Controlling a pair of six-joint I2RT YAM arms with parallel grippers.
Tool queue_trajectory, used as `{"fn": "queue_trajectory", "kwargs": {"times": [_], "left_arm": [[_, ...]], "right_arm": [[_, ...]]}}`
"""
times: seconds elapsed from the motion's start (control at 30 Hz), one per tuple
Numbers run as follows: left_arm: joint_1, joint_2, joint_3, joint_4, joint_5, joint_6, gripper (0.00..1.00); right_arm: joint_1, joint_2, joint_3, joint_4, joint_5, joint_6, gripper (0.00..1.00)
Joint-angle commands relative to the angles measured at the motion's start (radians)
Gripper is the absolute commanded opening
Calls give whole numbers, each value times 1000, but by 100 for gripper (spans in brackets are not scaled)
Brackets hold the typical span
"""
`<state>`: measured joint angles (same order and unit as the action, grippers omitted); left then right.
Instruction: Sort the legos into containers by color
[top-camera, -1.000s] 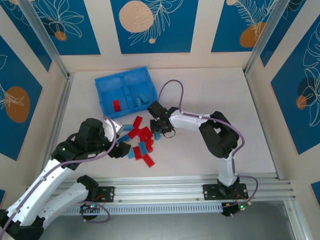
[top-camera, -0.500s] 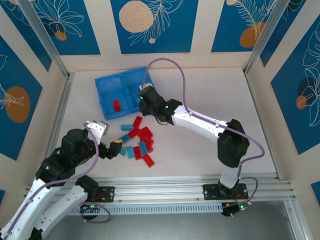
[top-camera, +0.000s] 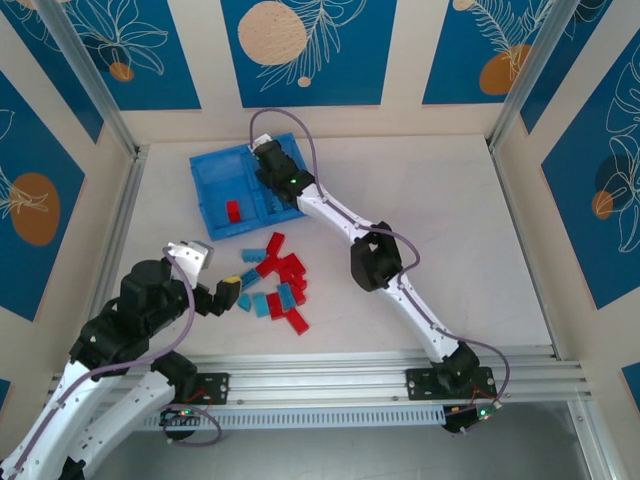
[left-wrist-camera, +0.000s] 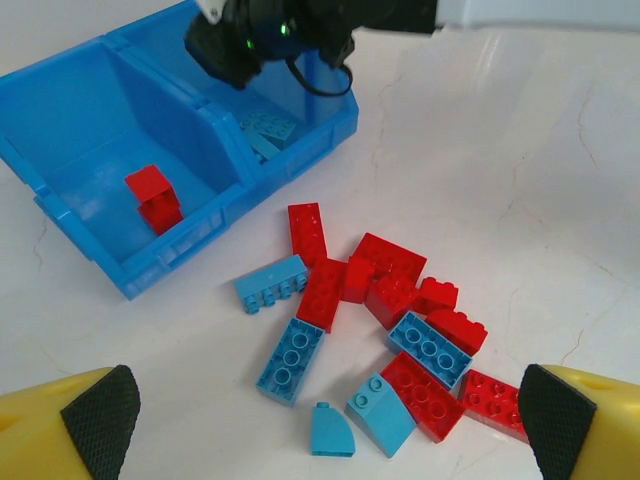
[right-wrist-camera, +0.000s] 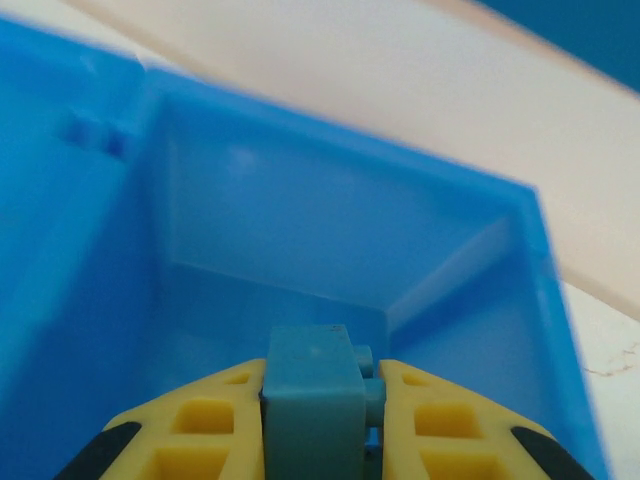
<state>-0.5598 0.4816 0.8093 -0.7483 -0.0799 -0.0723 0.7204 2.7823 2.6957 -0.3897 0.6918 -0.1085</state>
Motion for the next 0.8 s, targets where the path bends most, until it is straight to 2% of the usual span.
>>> {"fn": "queue_trajectory", "kwargs": {"times": [0.0, 0.17, 0.4, 0.5, 0.63, 0.73, 0.77], "left_arm": [[-4, 2, -7, 9, -8, -6, 100], [-4, 5, -7, 5, -16, -6, 100], [-4, 18, -7, 3, -31, -4, 100], [-3, 32, -7, 1, -39, -6, 100], [-3, 54, -7, 0, -50, -16, 100], [-4, 89, 7, 10, -92, -103, 100], [-4, 112, 18, 23, -89, -149, 99]], "right_arm": [[-1, 11, 32, 63, -18, -137, 27], [29, 3, 45, 105, 4, -221, 43], [41, -186, -35, -51, 36, -82, 44], [40, -347, -170, -141, 21, 20, 44], [40, -638, -499, -157, -110, 140, 44], [40, -858, -695, -222, -274, 225, 45], [40, -928, -772, -245, -374, 249, 46]]}}
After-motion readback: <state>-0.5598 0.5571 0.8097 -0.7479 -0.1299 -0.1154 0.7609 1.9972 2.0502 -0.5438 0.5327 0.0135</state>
